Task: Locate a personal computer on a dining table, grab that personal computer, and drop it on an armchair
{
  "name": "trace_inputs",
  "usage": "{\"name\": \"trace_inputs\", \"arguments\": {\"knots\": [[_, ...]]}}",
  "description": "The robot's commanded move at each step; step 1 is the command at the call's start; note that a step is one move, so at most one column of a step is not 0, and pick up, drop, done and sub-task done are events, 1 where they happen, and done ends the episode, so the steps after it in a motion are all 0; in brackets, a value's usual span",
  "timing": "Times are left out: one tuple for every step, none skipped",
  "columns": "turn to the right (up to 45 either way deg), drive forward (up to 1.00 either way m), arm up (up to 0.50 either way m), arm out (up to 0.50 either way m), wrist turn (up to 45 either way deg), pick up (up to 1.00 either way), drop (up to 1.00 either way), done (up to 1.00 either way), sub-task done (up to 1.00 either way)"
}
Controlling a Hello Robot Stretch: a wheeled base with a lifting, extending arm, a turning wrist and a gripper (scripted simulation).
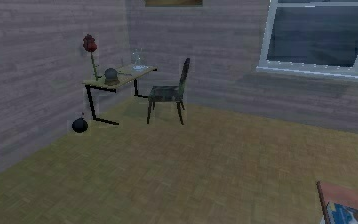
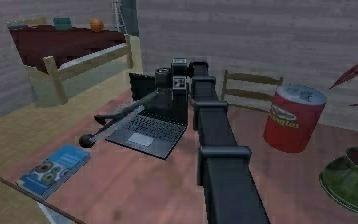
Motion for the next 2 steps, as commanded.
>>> {"name": "trace_inputs", "arguments": {"knots": [[0.0,0.00,0.00,0.00,45.0,0.00,0.00,0.00,0.00],[0.0,0.00,0.00,0.00,36.0,0.00,0.00,0.00,0.00]]}}
